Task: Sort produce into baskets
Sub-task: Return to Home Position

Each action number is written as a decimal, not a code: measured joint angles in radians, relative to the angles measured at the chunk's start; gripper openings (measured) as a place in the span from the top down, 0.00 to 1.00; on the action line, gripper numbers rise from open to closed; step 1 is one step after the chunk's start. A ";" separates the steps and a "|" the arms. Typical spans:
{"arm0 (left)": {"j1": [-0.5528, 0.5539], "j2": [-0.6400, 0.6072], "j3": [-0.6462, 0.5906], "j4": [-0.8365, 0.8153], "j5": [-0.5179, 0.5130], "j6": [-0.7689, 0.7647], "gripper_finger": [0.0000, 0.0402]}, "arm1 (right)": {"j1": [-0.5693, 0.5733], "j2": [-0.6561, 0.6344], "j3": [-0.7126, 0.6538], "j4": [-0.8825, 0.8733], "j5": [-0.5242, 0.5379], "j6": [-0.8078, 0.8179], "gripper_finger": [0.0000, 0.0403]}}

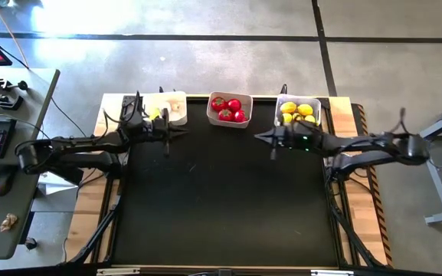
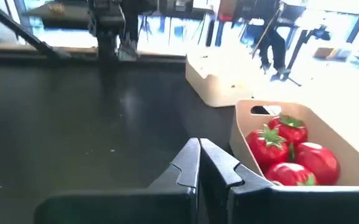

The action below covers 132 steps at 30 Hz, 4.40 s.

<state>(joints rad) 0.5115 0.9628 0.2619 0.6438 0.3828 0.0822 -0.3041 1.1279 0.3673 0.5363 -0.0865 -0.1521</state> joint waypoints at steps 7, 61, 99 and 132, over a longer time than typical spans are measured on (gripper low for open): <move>-0.041 0.004 0.000 0.015 -0.003 0.007 1.00 | -0.004 -0.272 -0.182 0.014 0.047 0.022 1.00; -0.245 -0.929 -0.248 -0.630 -0.459 -0.120 1.00 | -0.112 -1.108 -0.356 -0.504 0.229 -0.036 1.00; -0.245 -0.830 -0.248 -0.637 -0.414 -0.245 1.00 | -0.117 -1.101 -0.356 -0.504 0.229 0.066 1.00; -0.246 -0.830 -0.248 -0.637 -0.414 -0.245 1.00 | -0.117 -1.101 -0.356 -0.505 0.230 0.066 1.00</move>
<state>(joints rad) 0.2653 0.1326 0.0143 0.0070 -0.0309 -0.1631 -0.4210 0.0273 0.0113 0.0315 0.1430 -0.0864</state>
